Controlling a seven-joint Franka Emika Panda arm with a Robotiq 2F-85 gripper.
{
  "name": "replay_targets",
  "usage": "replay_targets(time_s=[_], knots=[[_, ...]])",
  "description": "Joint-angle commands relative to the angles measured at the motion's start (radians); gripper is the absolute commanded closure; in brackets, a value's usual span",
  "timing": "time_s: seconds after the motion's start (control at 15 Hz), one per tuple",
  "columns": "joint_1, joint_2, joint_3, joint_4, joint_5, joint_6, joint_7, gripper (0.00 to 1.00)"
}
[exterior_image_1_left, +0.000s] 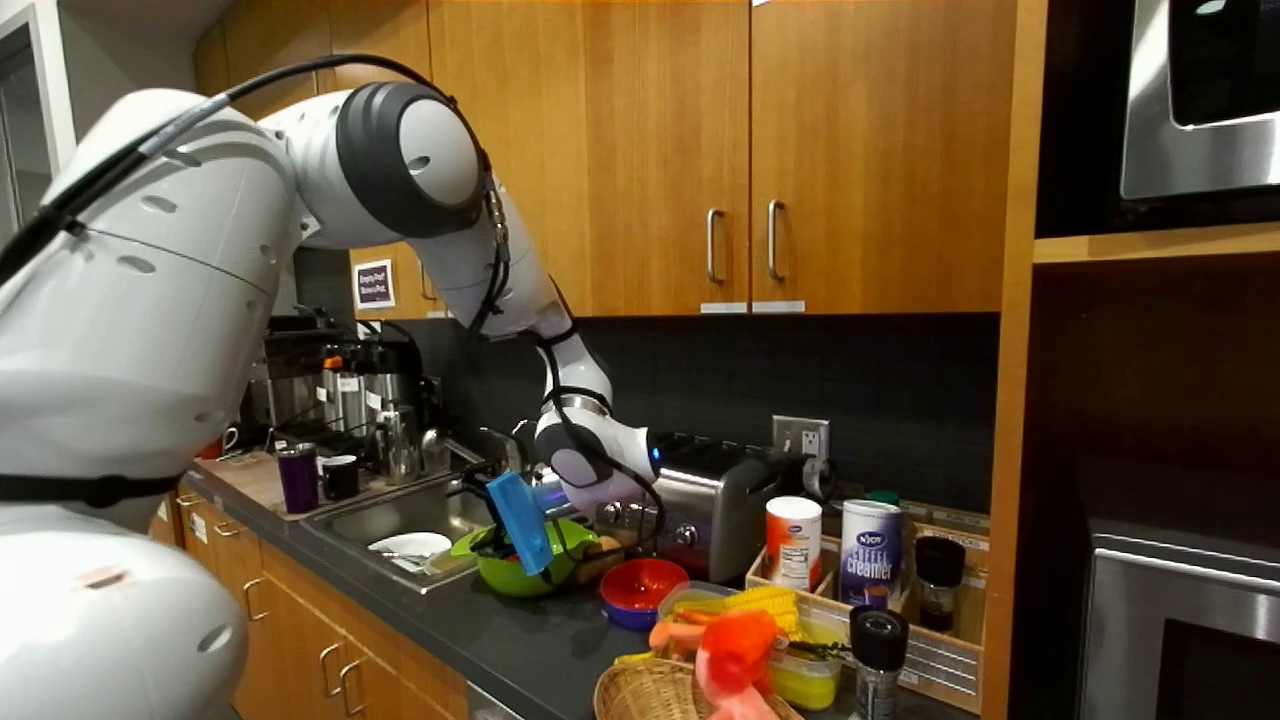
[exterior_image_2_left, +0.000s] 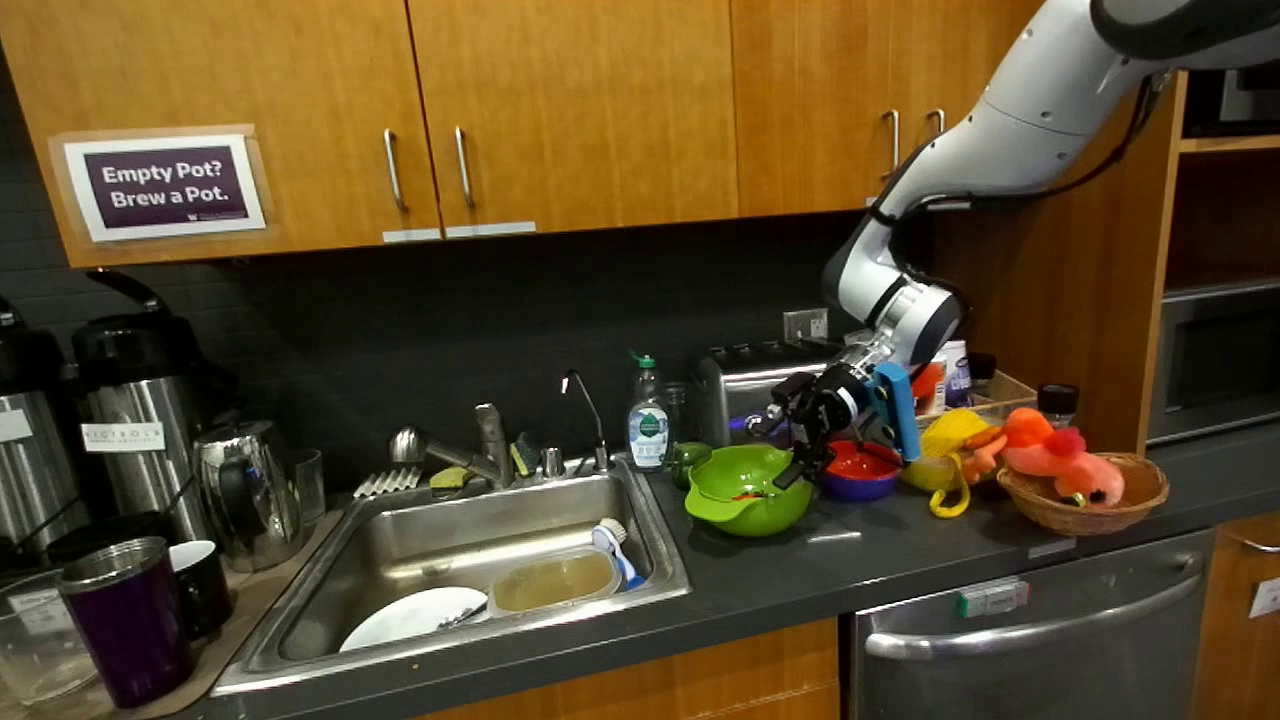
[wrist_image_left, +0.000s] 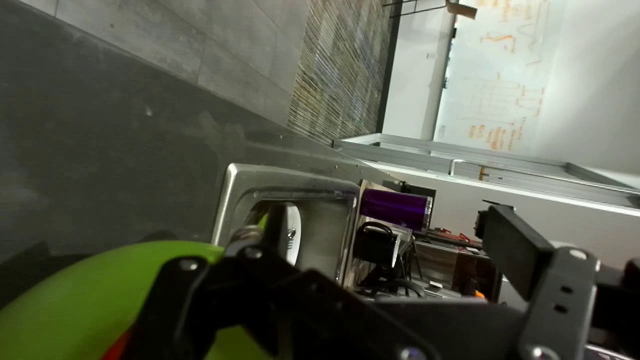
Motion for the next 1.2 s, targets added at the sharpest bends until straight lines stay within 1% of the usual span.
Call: replay_targets(time_s=[0.0,0.47,0.93,1.13], knots=[[0.021,0.005,0.018,0.022,-0.047,0.054,0.045,0.00],[0.026,0.002,0.036,0.019,-0.067,0.093,0.054,0.00],[0.014,-0.070,0.029,-0.011,-0.066,0.129,0.050,0.00],[0.010,-0.078,0.029,-0.007,-0.069,0.129,0.052,0.00]])
